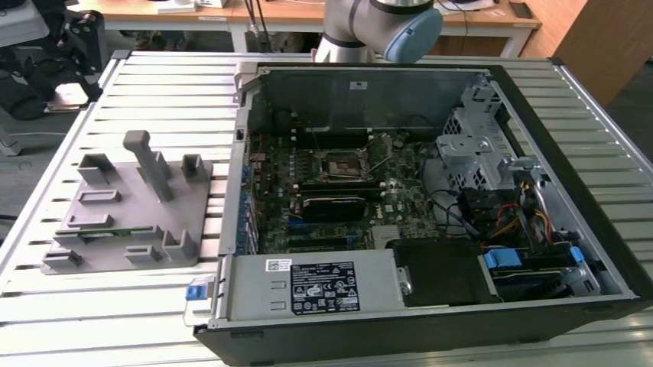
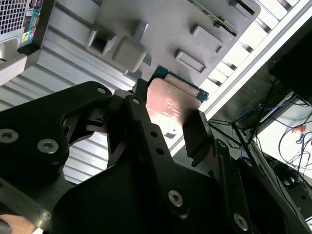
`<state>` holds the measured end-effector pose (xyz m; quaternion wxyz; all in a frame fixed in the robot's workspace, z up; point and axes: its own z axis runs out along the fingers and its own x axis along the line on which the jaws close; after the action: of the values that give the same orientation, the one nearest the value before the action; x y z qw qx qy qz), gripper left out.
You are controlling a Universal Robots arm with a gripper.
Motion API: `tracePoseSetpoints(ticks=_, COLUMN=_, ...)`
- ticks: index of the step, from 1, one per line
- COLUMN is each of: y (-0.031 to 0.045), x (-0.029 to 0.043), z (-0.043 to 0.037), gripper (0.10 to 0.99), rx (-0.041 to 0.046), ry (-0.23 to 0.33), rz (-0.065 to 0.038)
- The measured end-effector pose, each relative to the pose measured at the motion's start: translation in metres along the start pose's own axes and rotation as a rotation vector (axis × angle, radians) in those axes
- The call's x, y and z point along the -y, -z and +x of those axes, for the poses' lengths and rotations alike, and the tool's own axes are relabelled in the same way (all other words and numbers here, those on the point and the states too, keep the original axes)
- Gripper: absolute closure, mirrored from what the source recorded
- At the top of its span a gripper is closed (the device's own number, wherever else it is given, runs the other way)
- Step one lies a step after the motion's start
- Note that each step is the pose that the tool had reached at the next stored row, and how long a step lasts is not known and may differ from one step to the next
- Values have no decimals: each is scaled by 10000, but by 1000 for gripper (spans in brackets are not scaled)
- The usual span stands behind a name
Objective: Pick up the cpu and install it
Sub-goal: 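Pick up the cpu and move it towards the insertion slot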
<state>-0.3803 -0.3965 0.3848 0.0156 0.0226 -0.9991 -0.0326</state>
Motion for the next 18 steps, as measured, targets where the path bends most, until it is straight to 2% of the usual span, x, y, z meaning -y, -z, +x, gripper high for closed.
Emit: tracePoseSetpoints(ticks=18, y=7, x=-7, z=-248, gripper=549, rx=-1, ry=-1, rz=1)
